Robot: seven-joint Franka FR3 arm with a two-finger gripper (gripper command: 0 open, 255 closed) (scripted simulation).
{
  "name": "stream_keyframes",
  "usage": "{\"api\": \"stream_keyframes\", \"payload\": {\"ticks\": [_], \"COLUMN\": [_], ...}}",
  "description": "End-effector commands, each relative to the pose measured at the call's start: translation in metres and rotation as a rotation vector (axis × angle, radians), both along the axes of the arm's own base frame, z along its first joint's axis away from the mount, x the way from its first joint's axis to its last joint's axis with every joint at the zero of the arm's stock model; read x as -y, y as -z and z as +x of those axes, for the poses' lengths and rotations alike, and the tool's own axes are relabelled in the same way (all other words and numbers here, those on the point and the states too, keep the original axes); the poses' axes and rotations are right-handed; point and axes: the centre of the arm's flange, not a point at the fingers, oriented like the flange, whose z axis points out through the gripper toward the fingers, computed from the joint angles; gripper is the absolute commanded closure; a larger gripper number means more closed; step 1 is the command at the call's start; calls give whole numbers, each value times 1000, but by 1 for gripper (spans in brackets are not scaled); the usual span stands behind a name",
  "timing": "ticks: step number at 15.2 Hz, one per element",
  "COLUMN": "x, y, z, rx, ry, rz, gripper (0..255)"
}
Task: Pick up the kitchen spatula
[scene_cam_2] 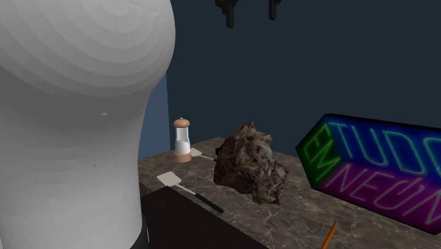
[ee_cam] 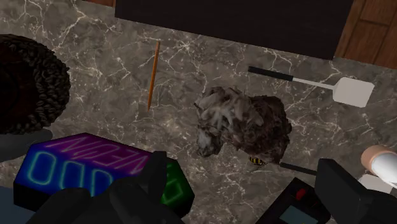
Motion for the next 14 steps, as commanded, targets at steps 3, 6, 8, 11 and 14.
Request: {"api": "stream_keyframes", "payload": {"ticks": [3, 6, 8, 11, 14], "x": [-8, -21, -31, -49, -68], "y": [17, 42, 59, 85, 111], "z": [19, 47, 65, 91, 114], "rx": [-4, -10, -14, -21, -27], "ry": [-60, -151, -212, -302, -393], "rz": [-3, -8, -11, -16, -20], "gripper": [0, 0, 0, 0, 0]}}
